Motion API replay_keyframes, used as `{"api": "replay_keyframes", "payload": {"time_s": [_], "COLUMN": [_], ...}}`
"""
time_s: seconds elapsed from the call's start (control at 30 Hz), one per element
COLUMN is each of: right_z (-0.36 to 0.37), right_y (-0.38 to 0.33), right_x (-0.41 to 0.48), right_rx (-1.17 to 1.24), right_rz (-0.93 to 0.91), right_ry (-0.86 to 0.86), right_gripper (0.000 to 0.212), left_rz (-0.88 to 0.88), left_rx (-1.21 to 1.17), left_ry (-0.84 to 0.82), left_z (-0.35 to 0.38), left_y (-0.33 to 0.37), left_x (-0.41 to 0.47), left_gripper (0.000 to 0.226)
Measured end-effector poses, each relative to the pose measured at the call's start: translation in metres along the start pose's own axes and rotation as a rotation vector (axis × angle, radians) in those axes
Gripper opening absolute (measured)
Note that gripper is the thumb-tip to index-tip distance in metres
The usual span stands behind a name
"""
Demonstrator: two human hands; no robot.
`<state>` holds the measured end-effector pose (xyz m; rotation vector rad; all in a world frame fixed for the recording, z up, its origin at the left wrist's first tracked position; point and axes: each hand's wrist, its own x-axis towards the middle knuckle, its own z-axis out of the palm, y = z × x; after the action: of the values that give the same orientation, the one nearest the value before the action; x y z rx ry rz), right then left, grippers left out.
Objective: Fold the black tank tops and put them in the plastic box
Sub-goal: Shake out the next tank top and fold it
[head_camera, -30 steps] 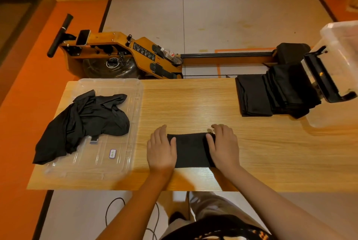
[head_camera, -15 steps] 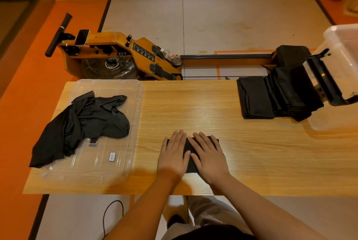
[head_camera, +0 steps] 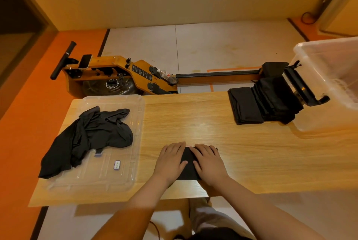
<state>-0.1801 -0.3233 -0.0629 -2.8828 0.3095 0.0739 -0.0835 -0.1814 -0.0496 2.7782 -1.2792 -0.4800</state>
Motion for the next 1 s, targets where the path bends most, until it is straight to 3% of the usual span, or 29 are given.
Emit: {"api": "replay_keyframes", "payload": {"time_s": [0.2,0.37,0.57,0.67,1.0], "right_z": [-0.003,-0.007,-0.003,-0.011,-0.065], "right_y": [-0.006,-0.018,-0.027,-0.028,-0.005], "right_x": [-0.018,-0.031,-0.050,-0.057,-0.068], "right_rx": [-0.005,0.047,0.033,0.030,0.175], "right_rz": [0.009,0.071,0.104,0.132,0.295], "right_ry": [0.021,-0.074,-0.068,-0.025,0.071], "right_gripper": [0.049,0.046,0.020,0.020,0.019], "left_rz": [0.043,0.005,0.040,0.078,0.150], "left_rx": [0.065,0.025,0.025,0.005,-0.403], "left_ry": [-0.085,-0.105,-0.068,-0.045,0.060], "left_z": [-0.011,-0.004,-0.002,-0.005,-0.050], "left_y": [0.008,0.013,0.021,0.022,0.023], "left_x": [-0.005,-0.018,-0.034,-0.040,-0.037], "left_gripper": [0.064,0.055,0.037,0.036,0.018]}}
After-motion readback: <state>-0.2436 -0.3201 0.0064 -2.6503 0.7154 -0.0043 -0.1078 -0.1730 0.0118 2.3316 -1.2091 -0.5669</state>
